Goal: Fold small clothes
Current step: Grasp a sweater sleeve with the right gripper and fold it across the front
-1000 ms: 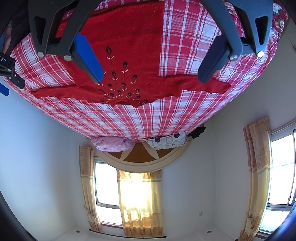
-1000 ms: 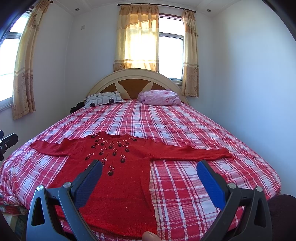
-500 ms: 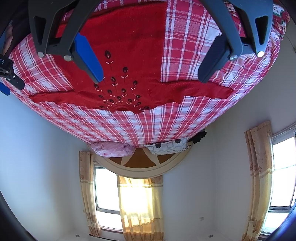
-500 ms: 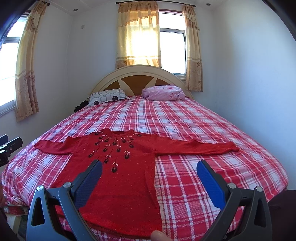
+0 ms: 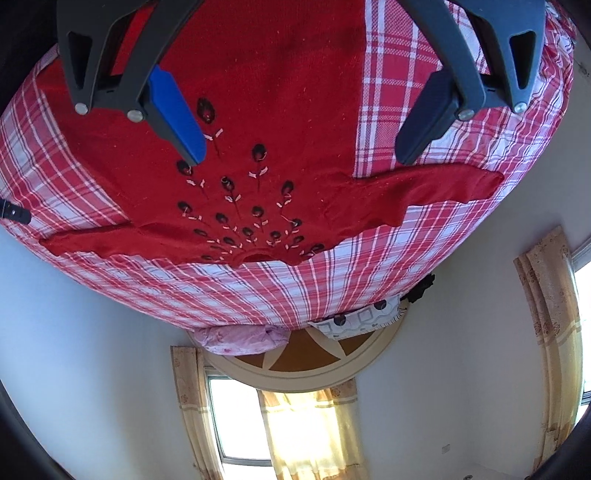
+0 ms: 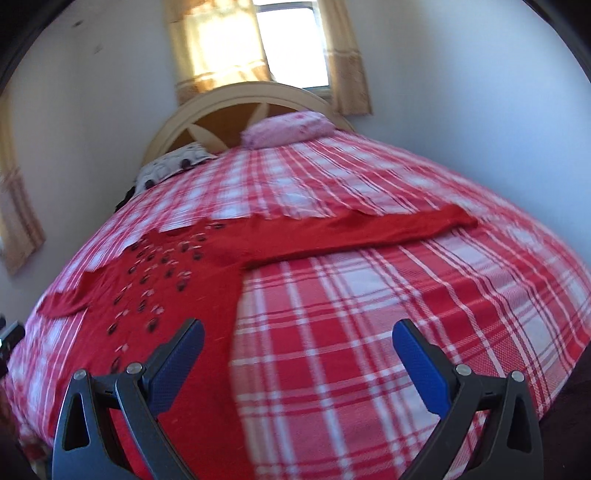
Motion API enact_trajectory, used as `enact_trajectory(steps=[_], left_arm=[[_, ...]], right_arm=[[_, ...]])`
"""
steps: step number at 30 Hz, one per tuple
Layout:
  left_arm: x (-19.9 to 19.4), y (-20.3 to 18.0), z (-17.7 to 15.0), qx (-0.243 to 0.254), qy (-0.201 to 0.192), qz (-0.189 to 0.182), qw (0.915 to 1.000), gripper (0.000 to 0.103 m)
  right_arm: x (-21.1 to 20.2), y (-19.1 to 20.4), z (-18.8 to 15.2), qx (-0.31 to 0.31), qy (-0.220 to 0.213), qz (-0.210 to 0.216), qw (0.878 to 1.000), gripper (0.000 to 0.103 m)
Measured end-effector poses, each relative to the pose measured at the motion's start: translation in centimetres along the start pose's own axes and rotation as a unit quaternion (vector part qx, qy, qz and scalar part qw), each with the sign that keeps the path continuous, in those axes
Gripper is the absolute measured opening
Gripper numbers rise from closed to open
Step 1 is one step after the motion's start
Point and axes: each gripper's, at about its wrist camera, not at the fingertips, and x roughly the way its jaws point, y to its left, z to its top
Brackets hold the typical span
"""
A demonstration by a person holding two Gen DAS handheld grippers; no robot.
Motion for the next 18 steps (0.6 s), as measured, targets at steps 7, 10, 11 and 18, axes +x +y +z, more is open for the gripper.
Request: enact_trajectory(steps=[7,10,11,18], left_arm=[[5.0,0.4,0.4,0.004,0.028,0.018,0.9994,0.103],[6.9,1.1,0.3,-0.008,0.042,0.025,0.9988,0.103],[7.6,1.3,0.3,-0.01,0.047,0.028,0.9984,0.103],[10.4,2.4,-0.2,-0.027,0.073,0.042,0.9961,0.103]], right_arm=[[4.7,-11.6,5.3,0.124,0.009,-0.045,0.991,0.088],[6.8,-15.8,7.2,0.165,0.012,-0.06,0.984,0.075],[7.4,-16.8,7.8,0.175,0.01,-0.064,0.982,0.075],[12.4,-21.4,10.6,0.237,0.028,-0.036,0.971,0.061]])
